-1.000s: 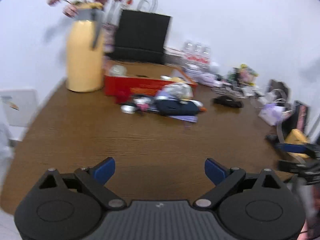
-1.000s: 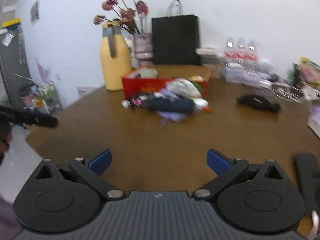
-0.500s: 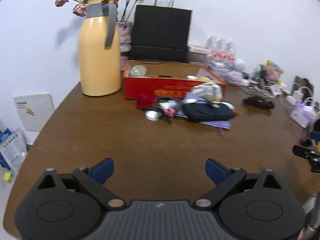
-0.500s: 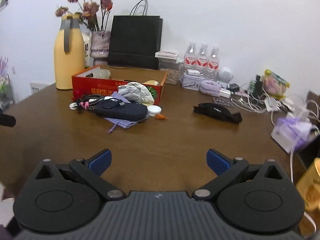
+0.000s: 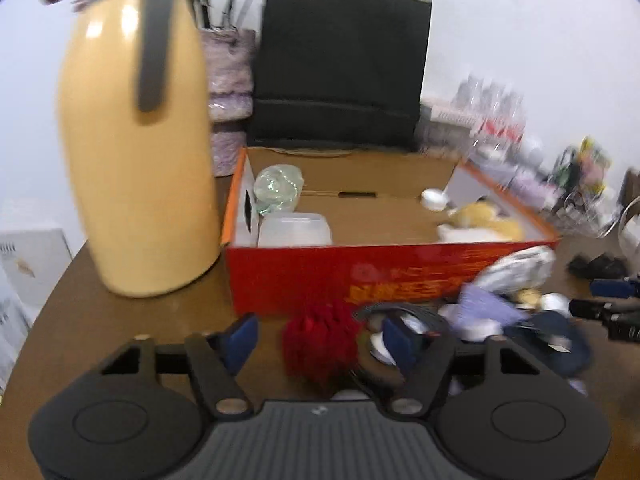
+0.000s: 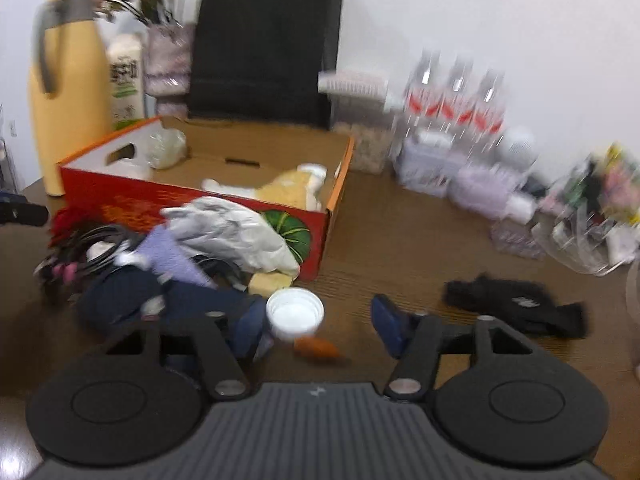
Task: Organize objects
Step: 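Grasp the red rose with the left tool while the right tool grasps a white round lid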
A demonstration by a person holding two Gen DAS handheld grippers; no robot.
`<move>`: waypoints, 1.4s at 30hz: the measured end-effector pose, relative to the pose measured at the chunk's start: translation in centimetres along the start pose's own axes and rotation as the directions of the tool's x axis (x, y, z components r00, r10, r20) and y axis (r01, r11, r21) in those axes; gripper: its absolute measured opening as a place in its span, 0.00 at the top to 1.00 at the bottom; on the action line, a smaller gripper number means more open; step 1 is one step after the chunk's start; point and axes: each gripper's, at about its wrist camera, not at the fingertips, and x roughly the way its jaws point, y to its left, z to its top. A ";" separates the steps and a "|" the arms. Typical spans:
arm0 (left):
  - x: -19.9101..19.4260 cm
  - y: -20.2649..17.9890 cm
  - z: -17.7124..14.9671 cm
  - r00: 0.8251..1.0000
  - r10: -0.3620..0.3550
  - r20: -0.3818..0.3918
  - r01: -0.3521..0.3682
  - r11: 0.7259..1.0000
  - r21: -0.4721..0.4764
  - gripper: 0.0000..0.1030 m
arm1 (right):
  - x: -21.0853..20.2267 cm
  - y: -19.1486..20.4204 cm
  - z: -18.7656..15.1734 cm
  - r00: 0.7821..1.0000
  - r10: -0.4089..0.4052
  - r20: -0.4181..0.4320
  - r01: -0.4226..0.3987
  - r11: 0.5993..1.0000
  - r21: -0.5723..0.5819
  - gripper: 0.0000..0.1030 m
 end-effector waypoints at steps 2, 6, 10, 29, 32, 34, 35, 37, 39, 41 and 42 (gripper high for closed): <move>2.3 0.1 0.3 0.998 -0.005 -0.057 0.005 1.000 -0.003 0.60 | 2.7 -0.9 0.1 0.998 0.007 -0.055 -0.003 0.998 0.058 0.67; 2.5 0.6 0.1 0.999 -0.043 -0.031 0.043 0.999 -0.027 0.72 | 3.9 -1.2 -0.5 0.998 0.030 -0.055 -0.024 0.993 0.112 0.93; 0.3 0.6 0.9 0.999 -0.039 0.006 0.039 0.998 -0.044 0.75 | 3.1 -1.6 -0.3 1.000 0.026 -0.010 -0.025 0.989 0.143 0.94; -25.2 -2.8 -8.6 0.980 -0.074 0.184 0.081 0.996 -0.030 0.74 | -21.9 3.8 -6.8 0.974 0.112 0.197 -0.132 0.987 0.090 0.94; -25.9 -3.9 -9.3 0.984 -0.086 0.159 0.087 0.996 0.002 0.74 | -23.2 4.0 -8.8 0.978 0.128 0.164 -0.150 0.980 0.133 0.94; -26.6 -4.6 -9.4 0.982 -0.081 0.169 0.077 0.997 0.029 0.74 | -23.7 4.4 -9.1 0.979 0.121 0.163 -0.141 0.983 0.120 0.94; -26.9 -4.7 -9.4 0.980 -0.083 0.181 0.078 0.996 0.033 0.74 | -24.2 4.6 -9.1 0.978 0.116 0.172 -0.136 0.985 0.107 0.94; -27.3 -5.0 -9.4 0.973 -0.102 0.205 0.097 0.995 0.037 0.73 | -24.7 4.9 -9.0 0.974 0.122 0.189 -0.142 0.985 0.095 0.94; -27.2 -5.0 -9.3 0.971 -0.116 0.208 0.110 0.993 0.042 0.73 | -24.6 5.0 -8.9 0.974 0.123 0.189 -0.144 0.985 0.098 0.94; -26.6 -4.9 -8.9 0.972 -0.117 0.204 0.110 0.993 0.048 0.73 | -24.2 4.9 -8.7 0.975 0.124 0.183 -0.145 0.984 0.105 0.94; -26.2 -4.8 -8.6 0.973 -0.115 0.199 0.106 0.993 0.053 0.73 | -23.9 4.7 -8.5 0.975 0.133 0.179 -0.154 0.982 0.109 0.94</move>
